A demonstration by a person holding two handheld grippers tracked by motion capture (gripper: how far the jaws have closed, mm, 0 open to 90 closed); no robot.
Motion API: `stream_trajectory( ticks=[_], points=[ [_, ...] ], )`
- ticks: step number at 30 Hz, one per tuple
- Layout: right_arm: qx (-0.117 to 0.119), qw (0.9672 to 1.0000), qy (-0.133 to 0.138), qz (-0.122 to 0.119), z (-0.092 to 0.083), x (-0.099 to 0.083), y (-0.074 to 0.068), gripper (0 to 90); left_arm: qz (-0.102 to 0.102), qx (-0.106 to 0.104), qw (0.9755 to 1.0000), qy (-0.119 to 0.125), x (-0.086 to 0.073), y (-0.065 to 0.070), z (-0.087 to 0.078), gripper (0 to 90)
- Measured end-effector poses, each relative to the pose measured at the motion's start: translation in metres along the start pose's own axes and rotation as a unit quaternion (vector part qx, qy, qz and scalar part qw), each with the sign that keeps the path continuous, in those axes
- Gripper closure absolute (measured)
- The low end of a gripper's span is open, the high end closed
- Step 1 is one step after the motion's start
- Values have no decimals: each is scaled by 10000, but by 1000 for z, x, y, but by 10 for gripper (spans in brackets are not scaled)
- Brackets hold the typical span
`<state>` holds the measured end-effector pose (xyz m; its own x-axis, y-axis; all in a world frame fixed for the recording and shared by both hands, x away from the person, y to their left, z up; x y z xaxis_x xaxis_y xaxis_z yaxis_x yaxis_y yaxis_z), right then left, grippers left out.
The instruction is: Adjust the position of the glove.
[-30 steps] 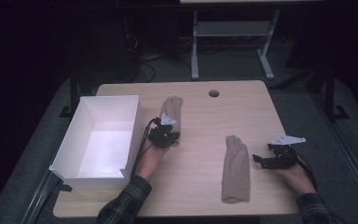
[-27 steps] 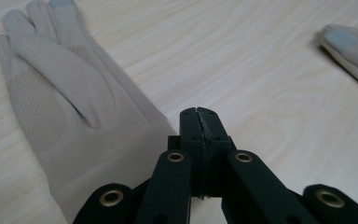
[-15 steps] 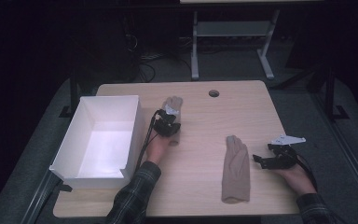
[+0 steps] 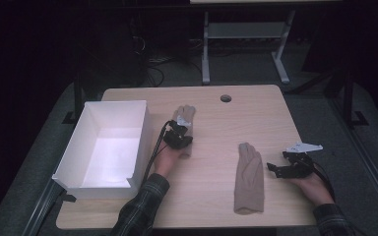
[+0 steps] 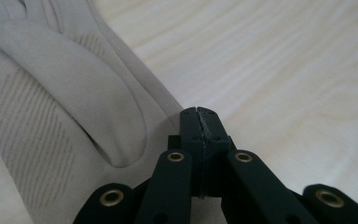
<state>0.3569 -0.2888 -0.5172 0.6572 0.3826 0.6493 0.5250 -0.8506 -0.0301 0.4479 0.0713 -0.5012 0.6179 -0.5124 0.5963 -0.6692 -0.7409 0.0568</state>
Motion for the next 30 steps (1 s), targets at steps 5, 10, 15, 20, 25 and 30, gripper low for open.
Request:
stream_trajectory(
  ticks=[5, 10, 15, 20, 25, 30],
  points=[
    [0, 10000, -1, 0, 0, 0, 0, 168, 105, -141, 9998, -44, -8, 11, -6, 895],
    [-2, 10000, 0, -1, 0, 0, 0, 169, 240, -330, 9991, -120, -19, 22, -14, 895],
    [0, 10000, 1, 0, 0, 0, 0, 169, 269, -505, 9983, -133, -25, 28, -18, 895],
    [0, 10000, 1, 1, 0, 0, 0, 169, 272, -785, 9964, -190, -33, 38, -23, 895],
    [0, 10000, 0, 1, 0, 0, 0, 168, 360, -967, 9944, -227, -42, 48, -29, 894],
    [4, 10000, 2, 15, 0, 0, 0, 168, 497, -1199, 9911, -292, -52, 62, -37, 895]
  ],
)
Point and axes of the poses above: each handheld gripper's, and its own axes: z roughly forward along the jaws, x roughly out of its top, y roughly to its right, the point moved 5 cm from there along z, roughly forward along the jaws, and after that the axes turned 6 degrees about -y, right-handed, at the moved point
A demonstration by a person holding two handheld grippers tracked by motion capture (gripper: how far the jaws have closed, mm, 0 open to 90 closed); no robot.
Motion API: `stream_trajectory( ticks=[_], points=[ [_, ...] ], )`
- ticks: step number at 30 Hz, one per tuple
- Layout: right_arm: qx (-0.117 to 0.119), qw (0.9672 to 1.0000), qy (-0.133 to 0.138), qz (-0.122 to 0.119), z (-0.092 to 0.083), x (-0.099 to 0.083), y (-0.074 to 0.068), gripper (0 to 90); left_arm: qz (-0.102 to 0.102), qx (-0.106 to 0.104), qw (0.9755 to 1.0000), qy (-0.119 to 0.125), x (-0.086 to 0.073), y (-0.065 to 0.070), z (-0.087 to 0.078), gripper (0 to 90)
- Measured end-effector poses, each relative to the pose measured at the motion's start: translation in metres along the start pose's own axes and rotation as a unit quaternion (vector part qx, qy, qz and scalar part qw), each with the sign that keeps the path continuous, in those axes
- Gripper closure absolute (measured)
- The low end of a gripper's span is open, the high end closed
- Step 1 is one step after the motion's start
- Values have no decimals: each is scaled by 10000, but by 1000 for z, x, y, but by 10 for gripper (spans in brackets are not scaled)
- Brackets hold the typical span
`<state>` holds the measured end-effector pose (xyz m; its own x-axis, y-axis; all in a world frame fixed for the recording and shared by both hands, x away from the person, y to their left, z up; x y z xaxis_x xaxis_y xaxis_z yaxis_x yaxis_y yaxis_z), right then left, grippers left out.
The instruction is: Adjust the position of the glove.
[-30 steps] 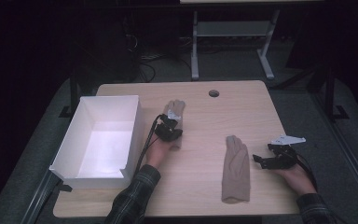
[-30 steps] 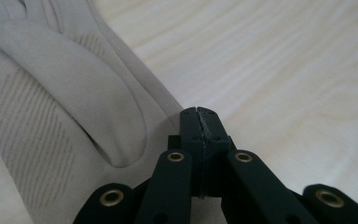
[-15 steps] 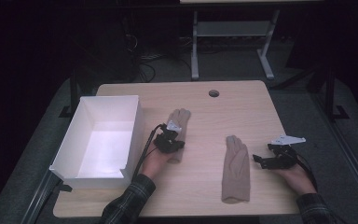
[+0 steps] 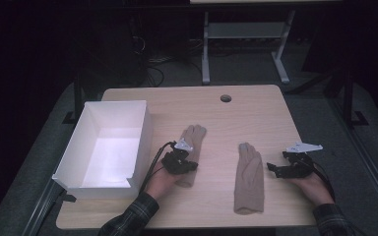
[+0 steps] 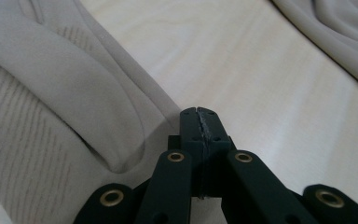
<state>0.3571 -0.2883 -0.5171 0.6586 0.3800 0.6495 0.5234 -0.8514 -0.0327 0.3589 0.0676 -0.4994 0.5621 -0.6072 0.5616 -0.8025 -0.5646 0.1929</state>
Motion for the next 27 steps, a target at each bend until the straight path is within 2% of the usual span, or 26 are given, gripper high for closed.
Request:
stream_trajectory(
  ticks=[1, 5, 9, 12, 13, 14, 15, 16, 17, 19, 21, 22, 24, 27],
  points=[
    [1, 10000, -1, 5, 0, 0, 0, 168, 85, -35, 9999, -56, -2, 3, -1, 895],
    [1, 10000, 1, 4, 0, 0, 0, 168, 142, -155, 9997, -77, -7, 13, -2, 895],
    [2, 10000, 0, 6, 0, 0, 0, 168, 292, -274, 9991, -159, -15, 26, -6, 894],
    [0, 10000, 0, 2, 0, 0, 0, 168, 375, -232, 9990, -117, -15, 29, -12, 893],
    [-1, 10000, 3, -2, 0, 0, 0, 168, 326, -139, 9993, 71, -9, 27, -18, 893],
    [0, 10000, 2, -2, 0, 0, 0, 168, 326, -139, 9993, 71, -9, 27, -18, 893],
    [0, 10000, 2, -2, 0, 0, 0, 168, 324, -38, 9993, 154, -7, 25, -20, 893],
    [2, 10000, -4, 17, 0, 0, 0, 168, 229, 216, 9989, 341, 1, 17, -25, 894],
    [1, 10000, -1, 10, 0, 0, 0, 168, 199, 357, 9983, 405, 4, 11, -26, 894],
    [6, 10000, 3, -12, 0, 1, 0, 168, 91, 643, 9968, 467, 9, -1, -27, 894],
    [8, 10000, 4, -11, 1, 1, 0, 169, 18, 820, 9956, 442, 12, -10, -23, 893],
    [8, 10000, 3, -8, 1, 1, 0, 169, 53, 906, 9951, 389, 12, -15, -20, 894],
    [8, 10000, 4, -9, 1, 1, 0, 168, -58, 907, 9955, 267, 11, -21, -12, 894],
    [9, 10000, 3, -8, 1, 1, 0, 168, -59, 843, 9963, 162, 9, -25, -3, 894]
  ],
)
Point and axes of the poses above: each handheld gripper's, and its own axes: z roughly forward along the jaws, x roughly out of its top, y roughly to its right, the point moved 5 cm from there along z, roughly forward along the jaws, and after that the axes turned 6 degrees about -y, right-handed, at the moved point
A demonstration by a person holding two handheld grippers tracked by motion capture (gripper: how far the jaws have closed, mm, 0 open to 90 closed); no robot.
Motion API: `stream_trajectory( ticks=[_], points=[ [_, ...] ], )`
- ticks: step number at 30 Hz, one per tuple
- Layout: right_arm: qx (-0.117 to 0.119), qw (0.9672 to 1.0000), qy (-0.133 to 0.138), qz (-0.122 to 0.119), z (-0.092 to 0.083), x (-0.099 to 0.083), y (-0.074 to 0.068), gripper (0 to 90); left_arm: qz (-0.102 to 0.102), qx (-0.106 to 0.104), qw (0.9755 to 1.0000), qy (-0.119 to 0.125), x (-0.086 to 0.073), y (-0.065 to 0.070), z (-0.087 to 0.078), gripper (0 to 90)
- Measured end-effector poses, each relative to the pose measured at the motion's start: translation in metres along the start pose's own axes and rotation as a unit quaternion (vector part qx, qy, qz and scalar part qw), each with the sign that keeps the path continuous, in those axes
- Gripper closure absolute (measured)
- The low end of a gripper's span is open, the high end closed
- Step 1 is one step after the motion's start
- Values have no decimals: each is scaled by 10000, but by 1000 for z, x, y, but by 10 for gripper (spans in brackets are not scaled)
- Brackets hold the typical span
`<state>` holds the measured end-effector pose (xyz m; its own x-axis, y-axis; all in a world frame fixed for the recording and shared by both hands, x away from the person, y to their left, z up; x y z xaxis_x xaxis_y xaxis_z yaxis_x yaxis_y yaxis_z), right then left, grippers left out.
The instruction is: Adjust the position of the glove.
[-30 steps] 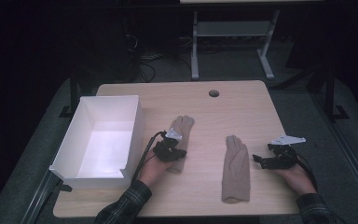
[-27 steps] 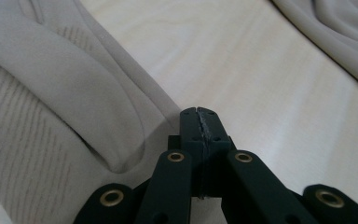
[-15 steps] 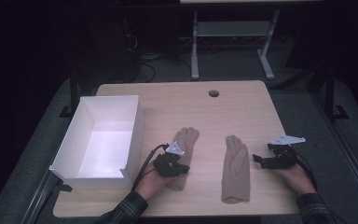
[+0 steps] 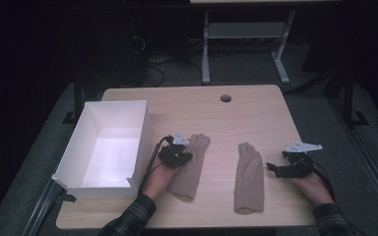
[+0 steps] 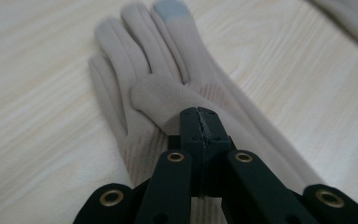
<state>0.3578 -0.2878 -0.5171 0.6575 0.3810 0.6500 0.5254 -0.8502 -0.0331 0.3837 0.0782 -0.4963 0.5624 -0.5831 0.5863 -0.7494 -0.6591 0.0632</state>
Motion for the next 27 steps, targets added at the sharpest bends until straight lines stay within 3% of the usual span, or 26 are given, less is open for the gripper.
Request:
stream_trajectory(
  ticks=[6, 16, 19, 23, 27],
  points=[
    [-1, 10000, 1, -1, 0, 0, 0, 168, 60, -188, 9998, -8, 4, 4, 3, 894],
    [1, 10000, 2, 2, 0, 0, 0, 168, 424, -664, 9969, -47, 11, 37, 11, 894],
    [1, 10000, 2, -4, 0, 0, 0, 169, 412, -750, 9963, -2, 13, 43, 11, 887],
    [3, 10000, 0, 0, 0, 0, 0, 168, 368, -716, 9967, 120, 15, 38, 3, 842],
    [9, 10000, -1, 1, 0, 0, 0, 168, 106, -531, 9981, 309, 14, 22, -9, 768]
  ],
)
Point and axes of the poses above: each handheld gripper's, and its own axes: z roughly forward along the jaws, x roughly out of its top, y roughly to its right, the point moved 5 cm from there along z, roughly forward along the jaws, and after that the axes turned 6 degrees about -y, right-handed, at the moved point
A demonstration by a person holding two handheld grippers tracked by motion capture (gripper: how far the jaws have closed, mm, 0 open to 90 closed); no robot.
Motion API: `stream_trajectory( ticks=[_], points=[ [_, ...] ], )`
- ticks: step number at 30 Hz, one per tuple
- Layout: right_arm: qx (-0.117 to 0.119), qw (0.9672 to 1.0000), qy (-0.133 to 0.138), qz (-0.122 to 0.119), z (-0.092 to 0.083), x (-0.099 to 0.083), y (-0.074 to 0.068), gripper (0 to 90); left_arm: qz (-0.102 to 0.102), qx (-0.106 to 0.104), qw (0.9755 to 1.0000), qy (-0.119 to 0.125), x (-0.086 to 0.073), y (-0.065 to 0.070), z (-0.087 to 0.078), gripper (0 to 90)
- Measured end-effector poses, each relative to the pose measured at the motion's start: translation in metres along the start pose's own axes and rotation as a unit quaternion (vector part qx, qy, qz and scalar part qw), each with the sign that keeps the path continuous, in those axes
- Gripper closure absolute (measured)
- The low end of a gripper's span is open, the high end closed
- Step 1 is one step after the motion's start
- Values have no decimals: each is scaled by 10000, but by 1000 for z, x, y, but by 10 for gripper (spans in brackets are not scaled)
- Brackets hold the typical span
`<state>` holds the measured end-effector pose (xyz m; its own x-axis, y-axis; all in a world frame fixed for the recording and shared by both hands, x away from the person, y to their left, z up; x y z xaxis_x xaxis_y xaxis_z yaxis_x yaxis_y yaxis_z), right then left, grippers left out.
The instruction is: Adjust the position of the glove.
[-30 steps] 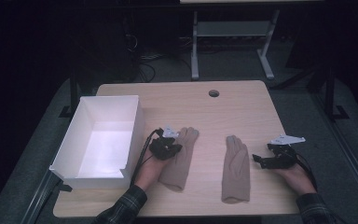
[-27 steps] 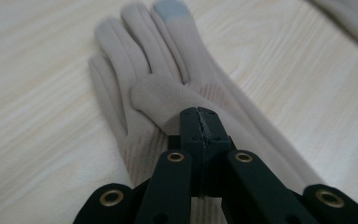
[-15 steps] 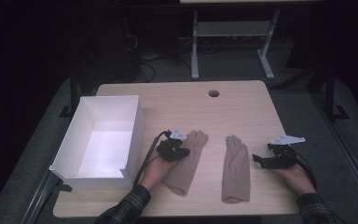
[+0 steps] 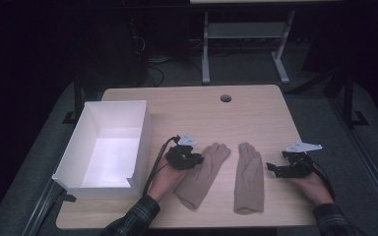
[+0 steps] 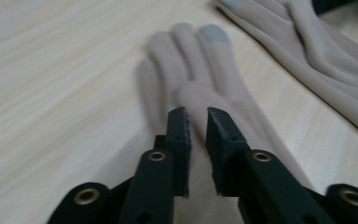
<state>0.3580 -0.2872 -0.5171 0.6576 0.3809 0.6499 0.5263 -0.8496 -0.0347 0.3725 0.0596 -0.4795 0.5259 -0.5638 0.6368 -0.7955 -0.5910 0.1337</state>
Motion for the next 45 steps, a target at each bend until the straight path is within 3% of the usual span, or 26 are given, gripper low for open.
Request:
stream_trajectory(
  ticks=[2, 5, 13, 15, 19, 22, 23, 24, 26, 27, 28, 29, 32, 34, 35, 37, 42, 45],
  points=[
    [0, 10000, 0, -2, 0, 0, 0, 168, -218, 18, 9998, 33, -4, -9, -3, 724],
    [0, 10000, 1, -1, 0, 0, 0, 168, -344, 28, 9994, -1, -10, -14, -2, 661],
    [3, 10000, 0, -2, 0, 0, 0, 168, -267, 2, 9994, -206, -16, -8, 9, 621],
    [5, 10000, 0, -3, 0, 0, 0, 168, -153, 19, 9993, -336, -17, -7, 12, 648],
    [12, 10000, 1, -15, 0, 0, 0, 168, -172, -110, 9990, -396, -17, -5, 13, 811],
    [16, 10000, 7, -20, 0, 0, -1, 184, -222, -118, 9989, -408, -15, -4, 13, 853],
    [5, 10000, 19, -27, -1, 0, -1, 241, -256, -140, 9987, -407, -15, -5, 13, 856],
    [5, 10000, 19, -27, -1, 0, -1, 241, -304, -158, 9987, -369, -14, -5, 13, 856],
    [71, 9999, -39, -74, -6, 2, -2, 430, -476, -286, 9982, -246, -14, -7, 12, 858],
    [71, 9999, -39, -74, -6, 2, -2, 430, -539, -335, 9978, -216, -13, -8, 11, 858],
    [152, 9998, -13, -99, -8, 3, -4, 501, -586, -345, 9975, -176, -13, -11, 9, 858],
    [375, 9992, 13, -148, -12, 6, -8, 626, -627, -316, 9975, -105, -12, -14, 6, 859],
    [745, 9967, -54, -306, -15, 7, -18, 778, -661, -271, 9974, -31, -10, -17, 3, 860],
    [862, 9956, -108, -356, -15, 6, -23, 815, -710, -217, 9972, 47, -10, -21, -1, 860],
    [990, 9930, -247, -599, -14, 5, -29, 874, -754, -215, 9969, 82, -10, -24, -3, 860],
    [1028, 9920, -270, -679, -15, 4, -32, 890, -773, -209, 9968, 86, -10, -25, -4, 860],
    [1472, 9837, -477, -916, -15, 0, -44, 900, -812, -222, 9964, 133, -10, -26, -6, 860],
    [1536, 9823, -471, -965, -13, 1, -47, 900, -848, -275, 9959, 183, -9, -24, -6, 860]
  ],
)
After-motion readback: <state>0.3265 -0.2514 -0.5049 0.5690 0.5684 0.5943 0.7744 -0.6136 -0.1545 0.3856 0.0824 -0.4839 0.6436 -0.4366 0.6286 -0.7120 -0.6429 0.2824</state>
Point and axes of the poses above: each handheld gripper's, and its own axes: z roughly forward along the jaws, x roughly out of its top, y roughly to its right, the point moved 5 cm from there along z, roughly forward along the jaws, and after that the axes turned 6 degrees about -y, right-handed, at the moved point
